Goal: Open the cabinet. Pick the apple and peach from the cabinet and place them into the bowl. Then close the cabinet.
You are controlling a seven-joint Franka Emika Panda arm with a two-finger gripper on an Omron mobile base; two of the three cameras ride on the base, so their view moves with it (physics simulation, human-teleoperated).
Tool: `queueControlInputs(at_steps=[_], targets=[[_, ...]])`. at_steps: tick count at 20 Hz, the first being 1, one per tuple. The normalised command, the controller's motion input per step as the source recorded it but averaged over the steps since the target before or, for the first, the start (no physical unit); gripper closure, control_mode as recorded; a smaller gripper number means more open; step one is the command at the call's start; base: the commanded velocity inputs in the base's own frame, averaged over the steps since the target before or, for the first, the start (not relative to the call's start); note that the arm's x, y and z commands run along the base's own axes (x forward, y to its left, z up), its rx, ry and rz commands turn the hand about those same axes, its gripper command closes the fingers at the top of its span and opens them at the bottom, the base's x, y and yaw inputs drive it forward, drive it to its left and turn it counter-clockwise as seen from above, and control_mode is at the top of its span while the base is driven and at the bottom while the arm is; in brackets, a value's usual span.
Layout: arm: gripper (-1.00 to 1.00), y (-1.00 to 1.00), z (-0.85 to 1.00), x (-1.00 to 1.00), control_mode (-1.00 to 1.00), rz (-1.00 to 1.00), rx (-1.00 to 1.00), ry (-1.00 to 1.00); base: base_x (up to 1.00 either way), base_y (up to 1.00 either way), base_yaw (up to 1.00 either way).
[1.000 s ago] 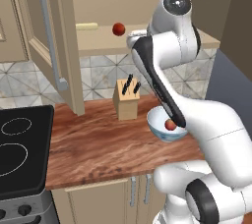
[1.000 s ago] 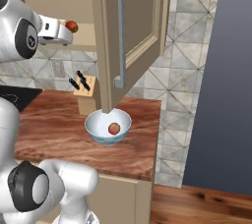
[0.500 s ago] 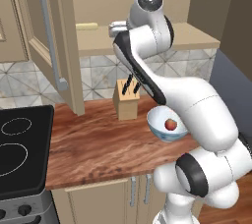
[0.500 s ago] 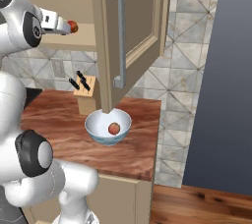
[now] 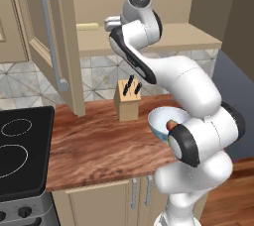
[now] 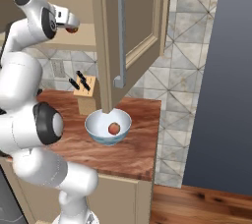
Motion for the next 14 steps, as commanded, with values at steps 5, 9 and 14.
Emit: queueControlInputs(at_steps=[5,9,14], targets=[[-1.00,0.02,-0.04,0.77,-1.00,0.00,0.00,0.05,0.00,0.00,0.00],[-1.00,0.06,-0.09,0.77,-1.00,0.00,0.00,0.09,0.00,0.00,0.00],[-1.00,0.23,-0.14,0.81,-1.00,0.00,0.00,0.11,0.00,0.00,0.00]])
